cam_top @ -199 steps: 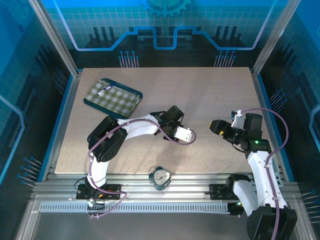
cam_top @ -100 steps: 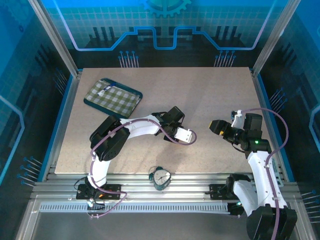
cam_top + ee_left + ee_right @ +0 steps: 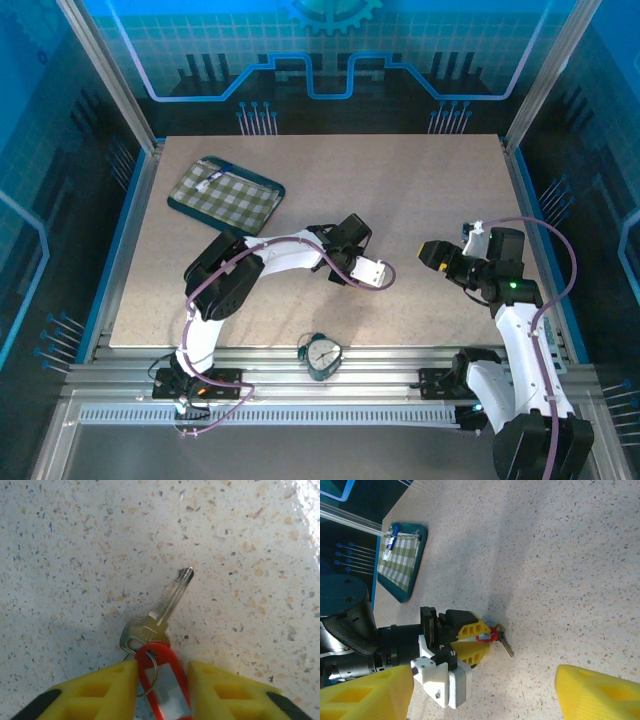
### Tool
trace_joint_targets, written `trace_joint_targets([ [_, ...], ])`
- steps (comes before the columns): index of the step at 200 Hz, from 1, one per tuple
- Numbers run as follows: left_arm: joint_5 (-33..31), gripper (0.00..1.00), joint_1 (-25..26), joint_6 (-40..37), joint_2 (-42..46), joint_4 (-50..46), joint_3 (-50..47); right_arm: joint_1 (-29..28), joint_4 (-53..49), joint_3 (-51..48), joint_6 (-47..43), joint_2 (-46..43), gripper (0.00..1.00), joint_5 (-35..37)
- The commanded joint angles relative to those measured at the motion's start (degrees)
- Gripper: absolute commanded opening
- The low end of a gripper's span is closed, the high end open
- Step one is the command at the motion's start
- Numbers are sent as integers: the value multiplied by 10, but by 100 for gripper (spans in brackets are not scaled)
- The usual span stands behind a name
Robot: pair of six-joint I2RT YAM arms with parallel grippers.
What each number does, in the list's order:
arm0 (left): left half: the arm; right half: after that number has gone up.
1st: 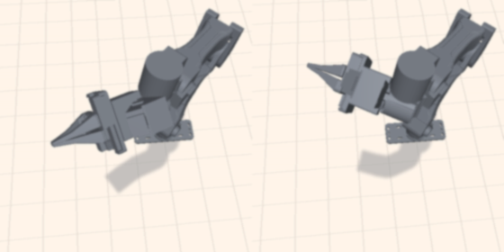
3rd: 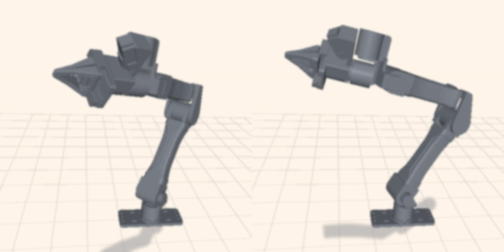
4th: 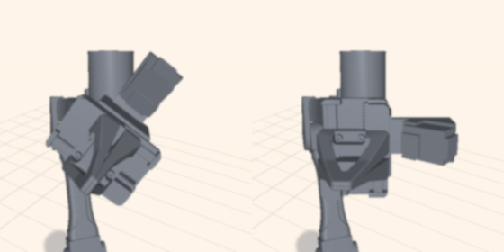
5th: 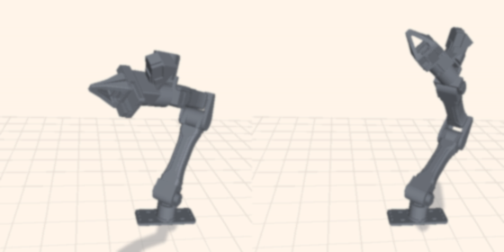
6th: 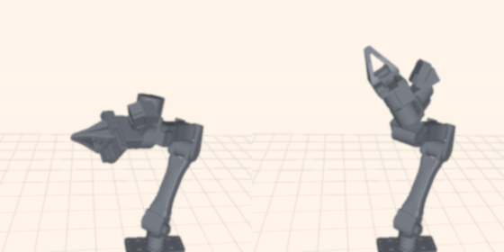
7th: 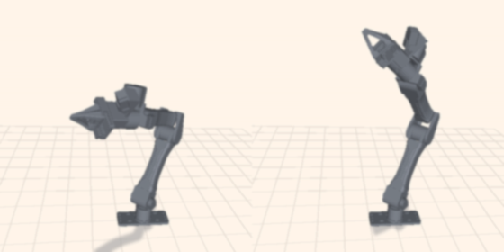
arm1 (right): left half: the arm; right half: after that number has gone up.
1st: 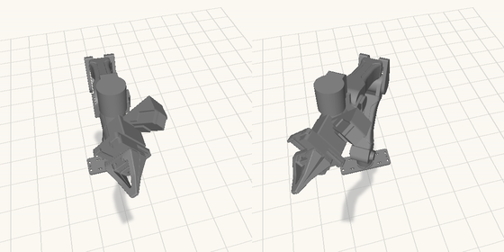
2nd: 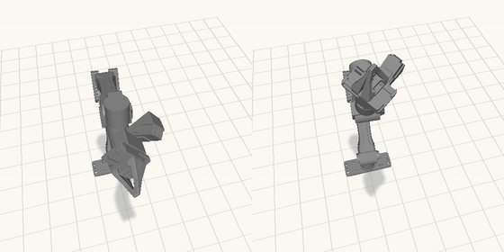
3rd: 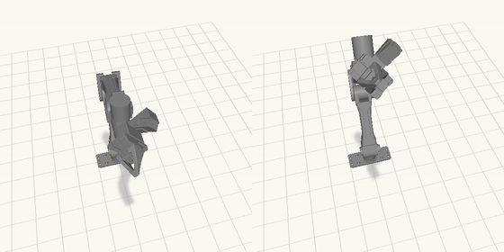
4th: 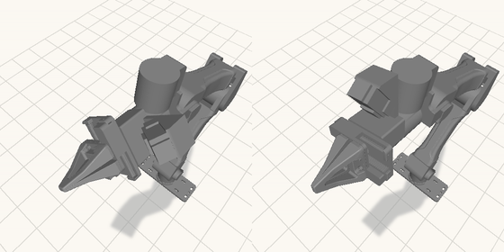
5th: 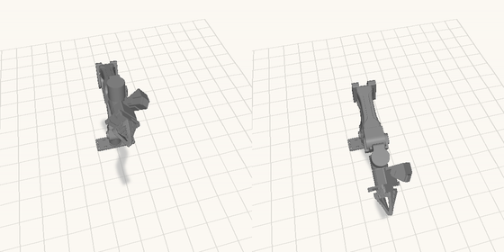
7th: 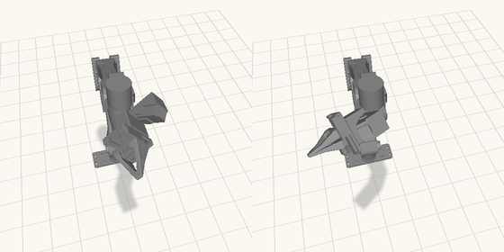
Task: Remove the keys from the keyring
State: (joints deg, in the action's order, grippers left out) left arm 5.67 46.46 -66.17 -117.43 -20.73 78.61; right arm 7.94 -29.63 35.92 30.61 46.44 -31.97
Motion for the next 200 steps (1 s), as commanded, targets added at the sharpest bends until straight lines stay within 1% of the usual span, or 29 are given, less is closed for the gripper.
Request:
trace_joint_targets([
  [1, 1, 28, 4, -5, -12, -22, 18, 4, -8, -4, -2, -6, 75, -9],
  [8, 1, 27, 3, -5, -11, -24, 19, 3, -8, -4, -2, -5, 75, -9],
  [25, 1, 20, 3, -1, -10, -27, 23, 4, -6, -5, -1, -5, 75, -9],
  [64, -2, 16, 3, 2, -3, -28, 23, 4, -1, -6, 2, -2, 75, -12],
  [118, -4, 0, -1, 10, 26, -27, 13, 4, 9, -7, 9, 5, 76, -16],
  [200, 11, 0, -9, 34, 72, -31, 5, 4, 20, -12, 15, 13, 75, -18],
])
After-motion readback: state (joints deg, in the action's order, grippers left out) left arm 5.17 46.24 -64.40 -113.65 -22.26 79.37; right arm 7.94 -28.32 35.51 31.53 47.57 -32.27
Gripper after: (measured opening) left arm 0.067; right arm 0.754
